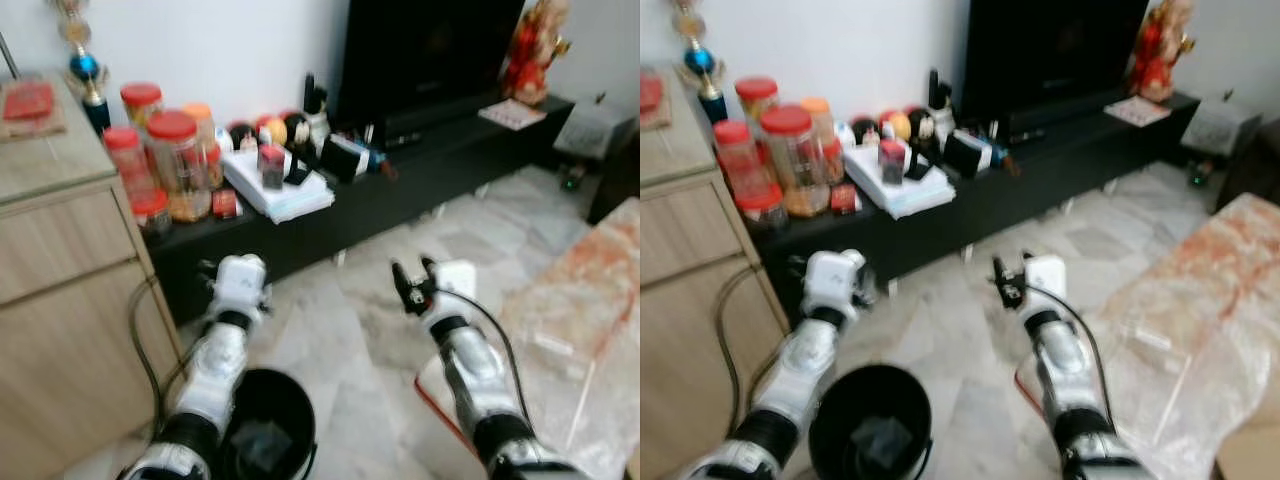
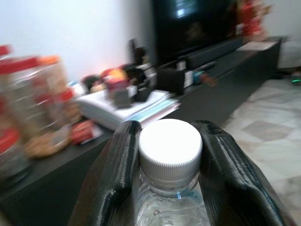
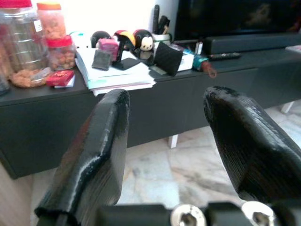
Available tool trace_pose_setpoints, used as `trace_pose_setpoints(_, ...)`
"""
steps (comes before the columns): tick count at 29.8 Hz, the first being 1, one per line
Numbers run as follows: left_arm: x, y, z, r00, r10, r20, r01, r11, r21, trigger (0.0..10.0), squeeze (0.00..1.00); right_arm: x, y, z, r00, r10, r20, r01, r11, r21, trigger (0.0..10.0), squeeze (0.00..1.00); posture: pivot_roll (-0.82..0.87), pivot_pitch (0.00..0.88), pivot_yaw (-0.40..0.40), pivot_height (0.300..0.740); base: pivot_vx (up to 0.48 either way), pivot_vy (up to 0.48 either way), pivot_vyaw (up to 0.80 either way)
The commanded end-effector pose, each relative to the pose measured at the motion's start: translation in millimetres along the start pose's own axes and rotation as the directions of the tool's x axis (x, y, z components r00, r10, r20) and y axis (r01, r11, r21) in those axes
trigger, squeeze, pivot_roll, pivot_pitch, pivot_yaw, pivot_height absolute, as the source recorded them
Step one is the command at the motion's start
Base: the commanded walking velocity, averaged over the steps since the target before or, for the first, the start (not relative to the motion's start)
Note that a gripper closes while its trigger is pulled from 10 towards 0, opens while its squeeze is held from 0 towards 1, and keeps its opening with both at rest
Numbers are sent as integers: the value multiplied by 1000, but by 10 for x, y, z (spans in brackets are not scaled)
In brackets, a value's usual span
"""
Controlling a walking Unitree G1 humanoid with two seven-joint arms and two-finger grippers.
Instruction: Picking trash to rubbish bin
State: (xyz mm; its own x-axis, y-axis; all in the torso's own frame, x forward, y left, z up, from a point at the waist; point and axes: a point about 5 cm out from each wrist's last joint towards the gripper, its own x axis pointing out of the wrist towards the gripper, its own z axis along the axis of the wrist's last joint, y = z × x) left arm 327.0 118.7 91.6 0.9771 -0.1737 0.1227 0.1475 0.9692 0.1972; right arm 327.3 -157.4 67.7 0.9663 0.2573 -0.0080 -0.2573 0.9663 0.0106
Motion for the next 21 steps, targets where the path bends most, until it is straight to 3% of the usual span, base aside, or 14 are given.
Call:
trace_pose_setpoints(1,2,42,-20,1000,2,-13,-2,1000,-8,10000,0,30,110,-10,998,65,-18,-64,998,5,10000,0,207,0,-104,740,0,0,0)
trace_pose_setpoints(3,-12,28,-93,998,7,-59,-10,998,-60,10000,0,28,168,-28,992,120,-33,-120,993,17,10000,0,204,0,-106,740,0,0,0)
trace_pose_setpoints(5,-33,14,-221,989,12,-145,-33,989,-142,10000,0,17,308,-74,961,260,-88,-260,965,16,10000,0,204,0,-106,740,0,0,0)
trace_pose_setpoints(9,-49,13,-322,976,13,-217,-48,986,-160,10000,0,-19,358,-202,917,327,-228,-343,939,-31,10000,0,191,0,-112,740,0,0,0)
trace_pose_setpoints(21,-158,-16,-543,941,-13,-339,-43,987,-157,10000,0,-45,439,-170,843,446,-300,-468,884,-3,10000,0,175,0,-131,740,0,0,0)
